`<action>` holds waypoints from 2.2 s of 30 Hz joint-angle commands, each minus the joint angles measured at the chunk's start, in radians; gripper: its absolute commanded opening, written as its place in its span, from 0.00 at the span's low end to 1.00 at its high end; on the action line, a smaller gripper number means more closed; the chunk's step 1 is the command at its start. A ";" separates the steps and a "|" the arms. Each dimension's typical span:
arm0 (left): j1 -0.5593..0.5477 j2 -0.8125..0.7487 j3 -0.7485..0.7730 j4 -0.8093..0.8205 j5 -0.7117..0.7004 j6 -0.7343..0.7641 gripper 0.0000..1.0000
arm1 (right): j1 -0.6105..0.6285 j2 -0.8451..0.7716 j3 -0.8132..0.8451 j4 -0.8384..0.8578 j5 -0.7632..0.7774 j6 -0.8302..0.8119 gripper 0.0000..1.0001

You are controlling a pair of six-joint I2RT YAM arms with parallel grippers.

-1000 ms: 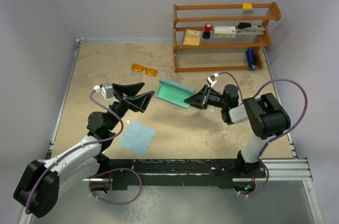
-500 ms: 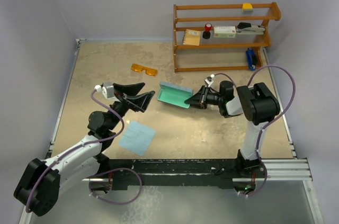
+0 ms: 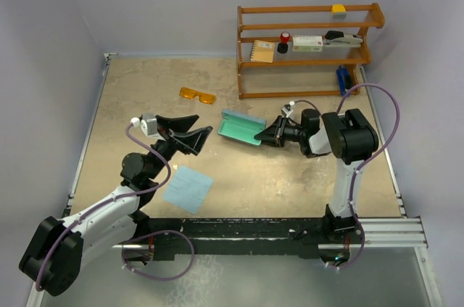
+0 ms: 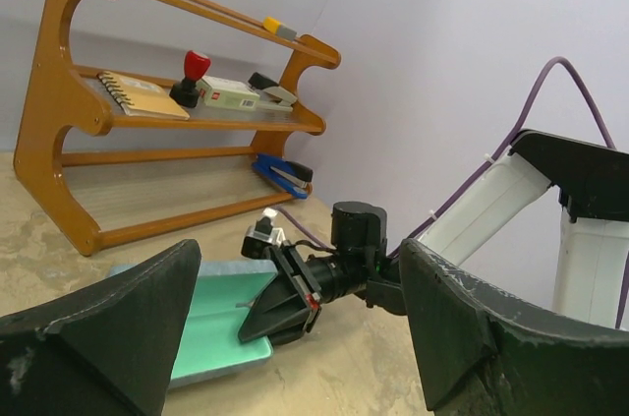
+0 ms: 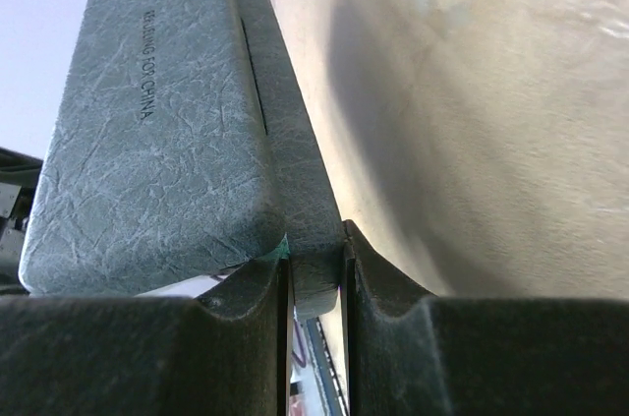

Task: Organize the sunglasses
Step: Place the sunglasses case at the center of the board, then adjust the sunglasses case at the center of the board.

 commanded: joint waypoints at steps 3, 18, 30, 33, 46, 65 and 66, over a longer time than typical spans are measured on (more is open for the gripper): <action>0.010 -0.002 -0.001 0.063 0.010 0.000 0.79 | 0.000 -0.112 0.089 -0.459 0.067 -0.354 0.10; 0.011 0.009 -0.001 0.080 0.020 -0.010 0.79 | 0.000 -0.208 0.102 -0.615 0.103 -0.420 0.60; 0.011 0.016 0.002 0.083 0.015 -0.011 0.79 | 0.000 -0.419 0.075 -0.830 0.266 -0.527 0.55; 0.013 0.029 0.002 0.101 0.023 -0.022 0.78 | 0.000 -0.455 0.081 -0.871 0.294 -0.554 0.43; 0.013 0.057 -0.001 0.142 0.035 -0.048 0.78 | 0.117 -0.491 0.205 -0.915 0.393 -0.551 0.00; 0.016 0.029 -0.008 0.085 0.017 -0.030 0.78 | 0.262 -0.213 0.475 -0.986 0.593 -0.621 0.00; 0.016 0.030 -0.007 0.084 0.015 -0.029 0.78 | 0.269 -0.207 0.474 -0.988 0.601 -0.627 0.00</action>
